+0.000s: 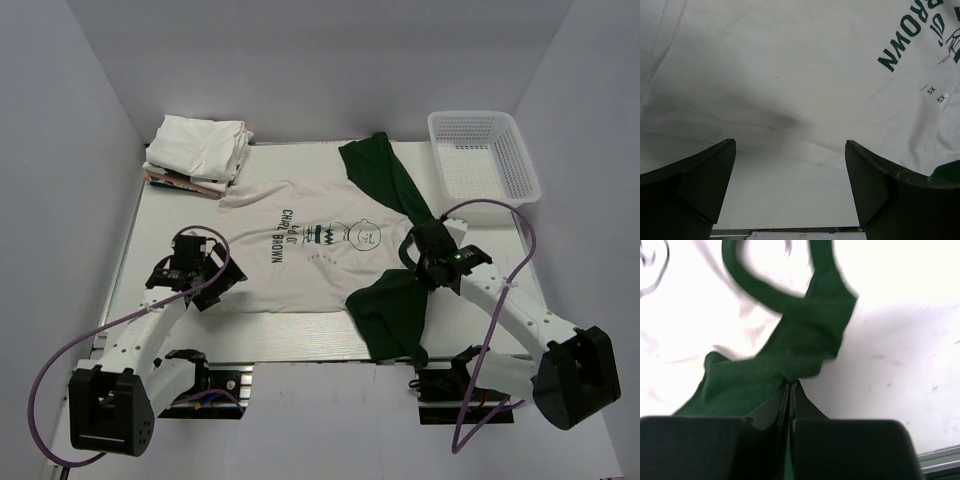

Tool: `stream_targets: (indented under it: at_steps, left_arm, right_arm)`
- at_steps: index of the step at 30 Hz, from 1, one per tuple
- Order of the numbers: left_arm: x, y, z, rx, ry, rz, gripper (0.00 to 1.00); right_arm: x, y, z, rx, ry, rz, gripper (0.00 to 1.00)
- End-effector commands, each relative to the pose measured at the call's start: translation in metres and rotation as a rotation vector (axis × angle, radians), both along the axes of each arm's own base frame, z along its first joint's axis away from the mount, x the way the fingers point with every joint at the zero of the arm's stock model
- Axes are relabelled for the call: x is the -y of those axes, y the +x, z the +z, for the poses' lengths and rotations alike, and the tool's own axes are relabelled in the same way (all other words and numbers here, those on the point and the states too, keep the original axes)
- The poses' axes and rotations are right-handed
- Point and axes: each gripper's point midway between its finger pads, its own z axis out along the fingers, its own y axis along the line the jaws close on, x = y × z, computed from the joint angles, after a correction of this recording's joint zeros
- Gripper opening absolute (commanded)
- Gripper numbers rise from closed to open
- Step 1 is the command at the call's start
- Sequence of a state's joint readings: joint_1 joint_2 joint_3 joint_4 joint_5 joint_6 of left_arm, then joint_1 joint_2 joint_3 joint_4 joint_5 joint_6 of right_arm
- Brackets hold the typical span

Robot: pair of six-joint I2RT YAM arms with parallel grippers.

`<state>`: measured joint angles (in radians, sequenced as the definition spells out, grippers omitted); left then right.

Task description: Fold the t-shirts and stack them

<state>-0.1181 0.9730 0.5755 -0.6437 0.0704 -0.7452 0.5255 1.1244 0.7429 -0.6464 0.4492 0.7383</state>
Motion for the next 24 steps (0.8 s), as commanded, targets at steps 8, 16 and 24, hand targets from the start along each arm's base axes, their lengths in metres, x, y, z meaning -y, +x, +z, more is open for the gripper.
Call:
stream_targets:
  at_steps: [8, 16, 24]
  left_arm:
    - [-0.011, 0.020, 0.010, 0.007, 0.073, 0.030, 1.00]
    - [-0.019, 0.017, 0.012, -0.031, 0.092, 0.102, 1.00]
    - [-0.038, -0.033, 0.001, -0.174, 0.117, 0.295, 1.00]
  right_arm:
    - [0.041, 0.074, 0.002, -0.017, -0.183, -0.062, 0.00]
    - [0.061, 0.068, 0.011, -0.097, -0.278, -0.077, 0.77]
    - [0.033, -0.024, 0.013, -0.096, 0.025, 0.067, 0.90]
